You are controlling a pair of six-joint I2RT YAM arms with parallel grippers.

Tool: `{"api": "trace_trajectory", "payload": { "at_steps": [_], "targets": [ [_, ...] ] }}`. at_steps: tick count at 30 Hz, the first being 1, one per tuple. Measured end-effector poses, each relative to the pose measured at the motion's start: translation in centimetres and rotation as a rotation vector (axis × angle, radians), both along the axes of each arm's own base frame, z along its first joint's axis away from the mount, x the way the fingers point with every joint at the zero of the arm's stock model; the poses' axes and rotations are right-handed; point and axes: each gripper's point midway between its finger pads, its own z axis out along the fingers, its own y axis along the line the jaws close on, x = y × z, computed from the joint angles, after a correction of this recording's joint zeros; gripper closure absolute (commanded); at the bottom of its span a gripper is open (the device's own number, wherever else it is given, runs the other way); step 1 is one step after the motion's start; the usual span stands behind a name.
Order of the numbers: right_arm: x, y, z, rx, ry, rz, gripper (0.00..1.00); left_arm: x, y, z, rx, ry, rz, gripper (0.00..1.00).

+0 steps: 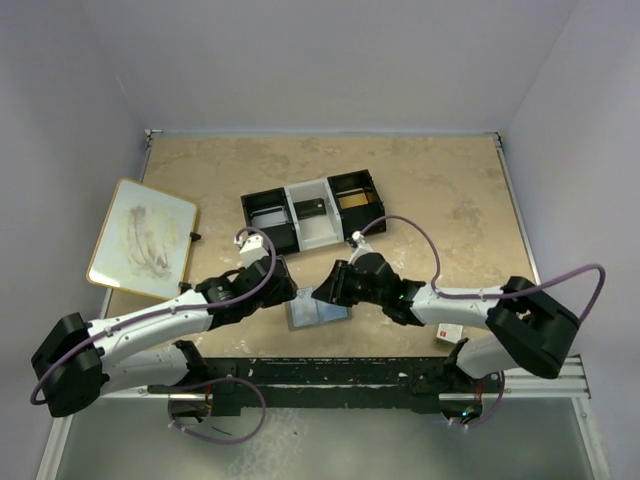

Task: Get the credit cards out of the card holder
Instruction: Adjust the card holder at the center of the board.

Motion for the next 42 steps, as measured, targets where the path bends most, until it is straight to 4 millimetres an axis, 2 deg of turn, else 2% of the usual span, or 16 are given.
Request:
{"api": "trace_trajectory", "payload": {
  "at_steps": [7,11,15,18,24,35,40,42],
  "targets": [
    [-1.0,0.1,-3.8,-0.07,0.104,0.033,0.66,0.6,-0.6,-0.2,0.001,0.014,0.031,0.43],
    [-1.4,0.3,-5.3,-0.097,0.155,0.049,0.71,0.9,-0.9,0.6,-0.037,-0.004,0.045,0.47],
    [-1.3,0.7,-5.4,-0.09,0.166,0.046,0.84,1.1,-1.2,1.1,-0.061,-0.018,0.047,0.48],
    [-1.3,0.7,-5.4,-0.085,0.174,0.038,0.85,1.1,-1.3,0.9,-0.06,-0.013,0.049,0.49],
    [-1.2,0.9,-5.8,-0.05,0.205,0.04,0.8,0.8,-1.7,0.2,-0.052,0.012,0.024,0.52],
    [-1.1,0.6,-4.6,-0.059,0.169,0.055,0.72,-0.5,-2.8,-3.9,-0.003,0.136,-0.042,0.63],
    [-0.8,1.4,-3.9,-0.034,0.135,0.086,0.69,-0.6,-2.8,-4.3,0.006,0.149,-0.044,0.67],
    [-0.8,1.9,-4.3,-0.033,0.141,0.104,0.69,-0.6,-2.7,-4.5,0.012,0.153,-0.044,0.69]
  ]
}}
